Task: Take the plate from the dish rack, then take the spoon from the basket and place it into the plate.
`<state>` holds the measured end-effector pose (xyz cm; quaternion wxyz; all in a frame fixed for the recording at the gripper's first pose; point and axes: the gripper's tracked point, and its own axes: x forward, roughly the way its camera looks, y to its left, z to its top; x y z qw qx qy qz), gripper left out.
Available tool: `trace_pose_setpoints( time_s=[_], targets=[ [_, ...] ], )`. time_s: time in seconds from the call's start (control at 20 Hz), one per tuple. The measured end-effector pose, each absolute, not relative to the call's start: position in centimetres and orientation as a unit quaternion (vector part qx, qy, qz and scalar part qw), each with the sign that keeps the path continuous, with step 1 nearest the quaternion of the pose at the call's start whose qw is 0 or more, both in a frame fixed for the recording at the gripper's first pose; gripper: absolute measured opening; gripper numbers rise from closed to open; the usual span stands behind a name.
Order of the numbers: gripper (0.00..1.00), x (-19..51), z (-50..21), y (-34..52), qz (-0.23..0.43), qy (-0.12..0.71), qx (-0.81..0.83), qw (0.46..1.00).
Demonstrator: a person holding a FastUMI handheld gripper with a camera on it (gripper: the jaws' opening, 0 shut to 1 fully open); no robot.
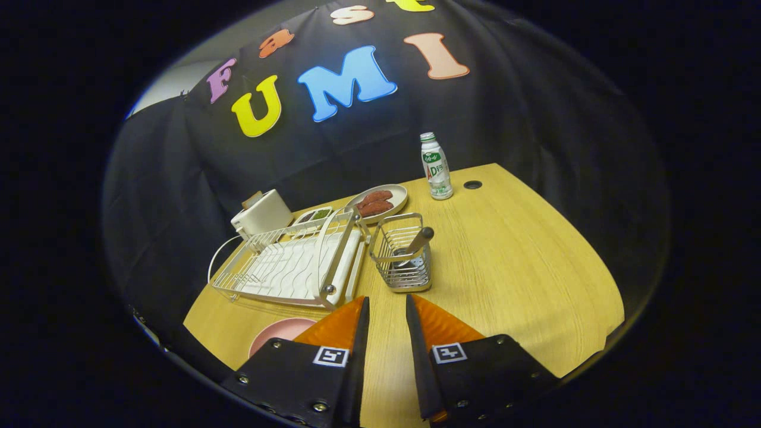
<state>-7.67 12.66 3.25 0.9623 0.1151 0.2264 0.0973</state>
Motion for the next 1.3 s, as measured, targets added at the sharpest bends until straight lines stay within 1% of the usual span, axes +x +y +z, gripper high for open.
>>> trace_pose_setpoints(
  time_s=[0.15,0.5,0.85,1.1,1.15,1.3],
  targets=[
    [0.36,-6.9,4.3,11.2,0.08,0.185,0.076,0.977],
    [0.37,-3.7,5.0,9.6,0.07,0.118,0.028,0.99],
    [0.36,0.7,3.3,10.3,0.081,0.099,0.049,0.991],
    [0.36,3.2,4.0,11.0,0.079,0.073,0.067,0.992],
    [0.34,3.7,3.4,10.8,0.077,0.077,0.062,0.992],
    [0.23,4.6,3.5,11.1,0.08,0.076,0.063,0.992]
  ],
)
